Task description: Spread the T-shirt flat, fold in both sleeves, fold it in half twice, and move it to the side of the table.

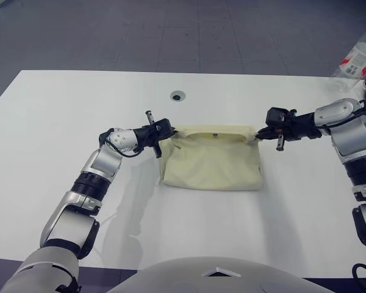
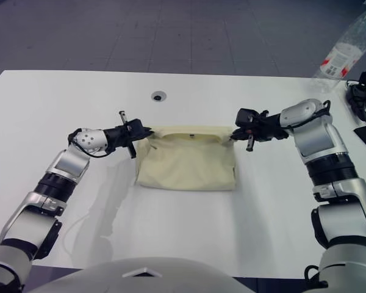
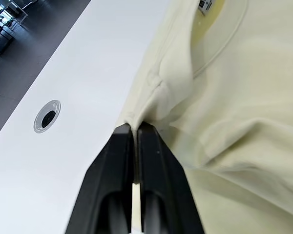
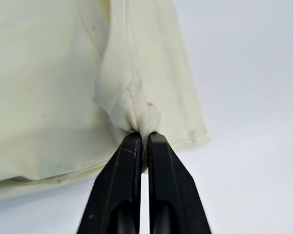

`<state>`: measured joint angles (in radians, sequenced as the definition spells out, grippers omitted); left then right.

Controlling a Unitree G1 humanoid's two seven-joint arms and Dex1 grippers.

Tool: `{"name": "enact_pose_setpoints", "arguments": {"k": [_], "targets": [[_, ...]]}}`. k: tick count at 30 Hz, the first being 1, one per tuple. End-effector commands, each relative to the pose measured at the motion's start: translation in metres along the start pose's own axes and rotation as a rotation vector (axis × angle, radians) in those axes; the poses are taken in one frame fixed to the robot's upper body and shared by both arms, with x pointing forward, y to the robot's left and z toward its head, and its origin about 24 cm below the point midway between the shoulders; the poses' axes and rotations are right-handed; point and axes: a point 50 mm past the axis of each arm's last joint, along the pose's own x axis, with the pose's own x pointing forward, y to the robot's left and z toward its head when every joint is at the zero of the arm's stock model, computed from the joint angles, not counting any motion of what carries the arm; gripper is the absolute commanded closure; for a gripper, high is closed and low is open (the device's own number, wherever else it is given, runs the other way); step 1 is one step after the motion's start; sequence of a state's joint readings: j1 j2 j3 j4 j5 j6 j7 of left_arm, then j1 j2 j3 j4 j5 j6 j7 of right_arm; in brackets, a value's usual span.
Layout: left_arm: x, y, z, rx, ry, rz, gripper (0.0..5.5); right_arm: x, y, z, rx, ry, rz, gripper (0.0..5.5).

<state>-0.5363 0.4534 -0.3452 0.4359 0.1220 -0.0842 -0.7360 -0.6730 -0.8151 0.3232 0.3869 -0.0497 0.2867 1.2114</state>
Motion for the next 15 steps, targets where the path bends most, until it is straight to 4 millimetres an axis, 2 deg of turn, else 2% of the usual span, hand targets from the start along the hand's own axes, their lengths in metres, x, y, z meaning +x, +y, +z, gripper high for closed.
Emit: {"name": "enact_pose_setpoints", "arguments": {"k": [1, 6, 12, 15], "targets": [[0.003, 0.001, 0.003, 0.022, -0.007, 0.001, 5.50, 0.003, -0.006, 0.003, 0.015, -0.012, -0.030, 5.48], [0.000, 0.006, 0.008, 0.011, -0.047, 0.044, 5.50, 0.016, -0.005, 0.003, 0.015, -0.025, -0.027, 5.48], [-0.013, 0.023, 0.027, -0.034, -0.158, 0.143, 5.50, 0.016, -0.014, 0.013, 0.047, -0.110, -0.090, 5.48], [-0.019, 0.027, 0.022, -0.041, -0.122, 0.164, 5.50, 0.017, -0.018, 0.012, 0.071, -0.107, -0.120, 5.48]]}}
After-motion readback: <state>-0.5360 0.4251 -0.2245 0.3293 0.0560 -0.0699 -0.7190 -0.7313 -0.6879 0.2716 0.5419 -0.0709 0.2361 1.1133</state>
